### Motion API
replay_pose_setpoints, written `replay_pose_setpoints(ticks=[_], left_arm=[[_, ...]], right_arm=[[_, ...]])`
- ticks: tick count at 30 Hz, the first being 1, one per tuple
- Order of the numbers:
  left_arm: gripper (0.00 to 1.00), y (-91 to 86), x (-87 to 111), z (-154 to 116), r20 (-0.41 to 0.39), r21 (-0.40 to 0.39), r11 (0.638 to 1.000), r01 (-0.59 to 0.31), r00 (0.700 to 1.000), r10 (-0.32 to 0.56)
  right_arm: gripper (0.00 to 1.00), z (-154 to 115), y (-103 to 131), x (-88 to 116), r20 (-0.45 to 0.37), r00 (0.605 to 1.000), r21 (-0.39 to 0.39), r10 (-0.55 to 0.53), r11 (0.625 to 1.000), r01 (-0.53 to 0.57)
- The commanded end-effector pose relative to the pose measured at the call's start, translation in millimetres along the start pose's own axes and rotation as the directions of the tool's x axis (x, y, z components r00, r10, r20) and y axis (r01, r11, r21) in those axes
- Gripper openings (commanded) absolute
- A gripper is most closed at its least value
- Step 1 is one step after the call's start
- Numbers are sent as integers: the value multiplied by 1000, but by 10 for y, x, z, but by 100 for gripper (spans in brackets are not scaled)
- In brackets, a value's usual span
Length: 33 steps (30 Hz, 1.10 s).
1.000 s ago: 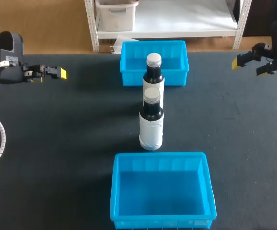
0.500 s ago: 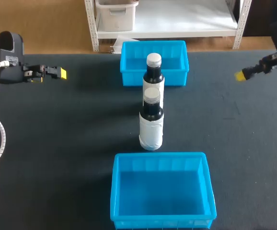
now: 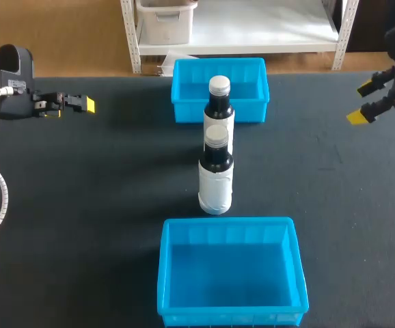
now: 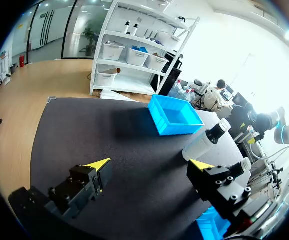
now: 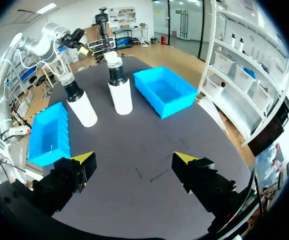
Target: Pick up the bottle, and place it in the far bin if it is heavy, or in the near bin if it is light.
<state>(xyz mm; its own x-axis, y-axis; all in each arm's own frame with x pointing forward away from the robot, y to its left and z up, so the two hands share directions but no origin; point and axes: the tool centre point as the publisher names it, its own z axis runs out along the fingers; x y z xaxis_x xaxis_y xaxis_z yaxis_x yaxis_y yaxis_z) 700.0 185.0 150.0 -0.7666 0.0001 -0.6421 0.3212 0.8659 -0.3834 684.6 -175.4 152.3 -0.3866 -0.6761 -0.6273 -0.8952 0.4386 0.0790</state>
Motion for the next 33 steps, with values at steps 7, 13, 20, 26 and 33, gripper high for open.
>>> replay_pose_setpoints(ticks=[7,13,20,26,33], left_arm=[[100,0,0,0,0,0,1000,0,1000,0],[100,0,0,0,0,0,1000,0,1000,0],[100,0,0,0,0,0,1000,0,1000,0],[100,0,0,0,0,0,1000,0,1000,0],[100,0,0,0,0,0,1000,0,1000,0]], right_arm=[[100,284,442,-258,126,963,-72,-238,966,248],[100,523,756,-422,138,958,-43,-253,964,261],[100,806,1117,-615,114,959,-56,-260,962,267],[100,990,1291,-769,118,953,-113,-280,950,293],[100,1186,1394,-911,150,947,-179,-285,934,309]])
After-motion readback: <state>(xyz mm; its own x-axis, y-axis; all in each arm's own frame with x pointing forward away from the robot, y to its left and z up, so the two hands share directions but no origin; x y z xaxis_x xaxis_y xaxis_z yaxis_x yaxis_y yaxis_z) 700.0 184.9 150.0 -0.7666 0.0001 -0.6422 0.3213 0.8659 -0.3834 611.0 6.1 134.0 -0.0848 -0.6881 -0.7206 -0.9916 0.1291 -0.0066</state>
